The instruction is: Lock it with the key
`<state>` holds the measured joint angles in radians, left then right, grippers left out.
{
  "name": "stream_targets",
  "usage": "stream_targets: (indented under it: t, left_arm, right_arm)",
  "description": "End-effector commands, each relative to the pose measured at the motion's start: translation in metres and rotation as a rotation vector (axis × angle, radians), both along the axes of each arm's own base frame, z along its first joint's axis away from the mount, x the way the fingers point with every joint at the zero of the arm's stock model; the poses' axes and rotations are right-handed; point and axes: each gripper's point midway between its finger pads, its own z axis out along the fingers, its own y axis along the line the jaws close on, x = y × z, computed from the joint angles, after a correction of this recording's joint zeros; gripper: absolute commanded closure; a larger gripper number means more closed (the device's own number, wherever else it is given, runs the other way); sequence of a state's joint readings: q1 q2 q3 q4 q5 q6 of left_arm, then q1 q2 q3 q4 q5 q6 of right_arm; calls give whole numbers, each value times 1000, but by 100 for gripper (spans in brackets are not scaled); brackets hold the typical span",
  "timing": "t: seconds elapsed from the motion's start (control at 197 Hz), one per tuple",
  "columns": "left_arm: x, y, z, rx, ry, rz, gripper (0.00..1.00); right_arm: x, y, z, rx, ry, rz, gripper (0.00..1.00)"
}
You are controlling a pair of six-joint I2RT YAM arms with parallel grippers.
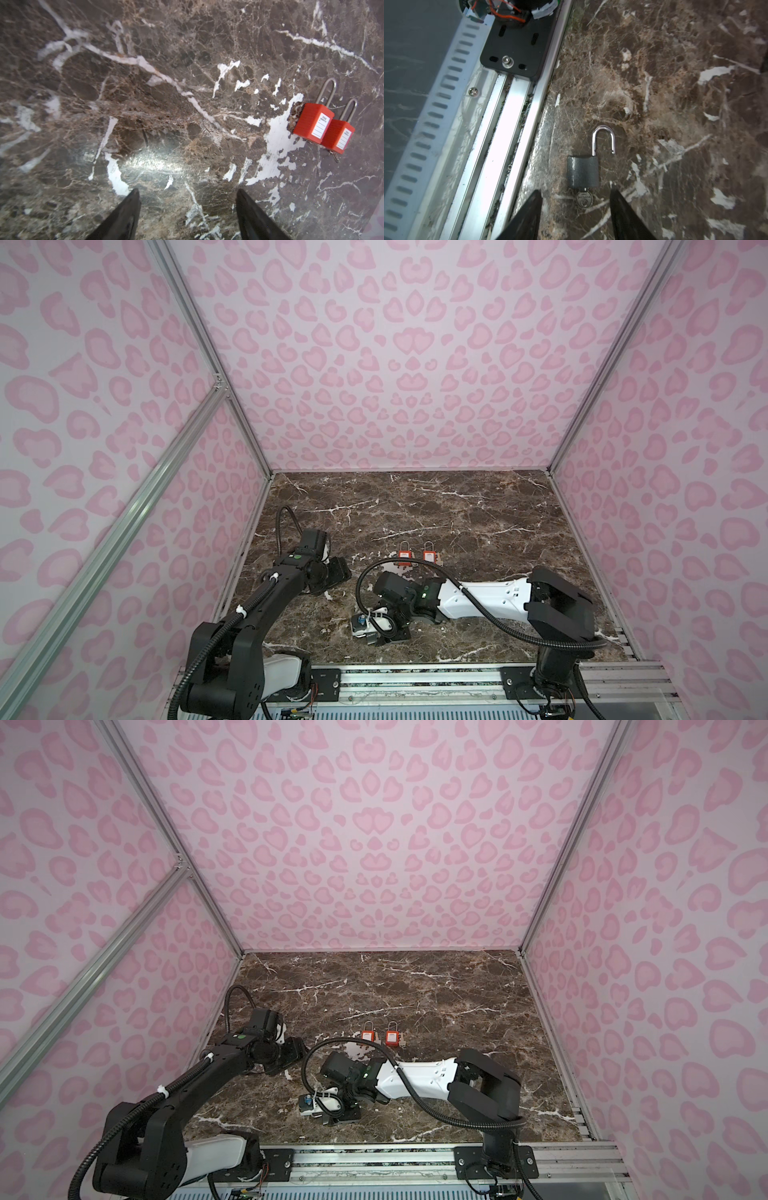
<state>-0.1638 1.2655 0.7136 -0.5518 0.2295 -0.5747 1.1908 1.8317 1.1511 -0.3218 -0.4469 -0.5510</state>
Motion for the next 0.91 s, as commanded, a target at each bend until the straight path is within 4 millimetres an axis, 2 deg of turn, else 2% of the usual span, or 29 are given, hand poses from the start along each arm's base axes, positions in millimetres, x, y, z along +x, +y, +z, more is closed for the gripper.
stream_targets:
  t: [0.0, 0.907]
  left_arm:
    - [1, 0, 3, -15, -20, -10, 26]
    - [-3, -1, 2, -32, -24, -6, 26]
  right_arm:
    - [-3, -12, -16, -88, -11, 32, 45]
    - [3, 4, -41, -158, -76, 31, 49]
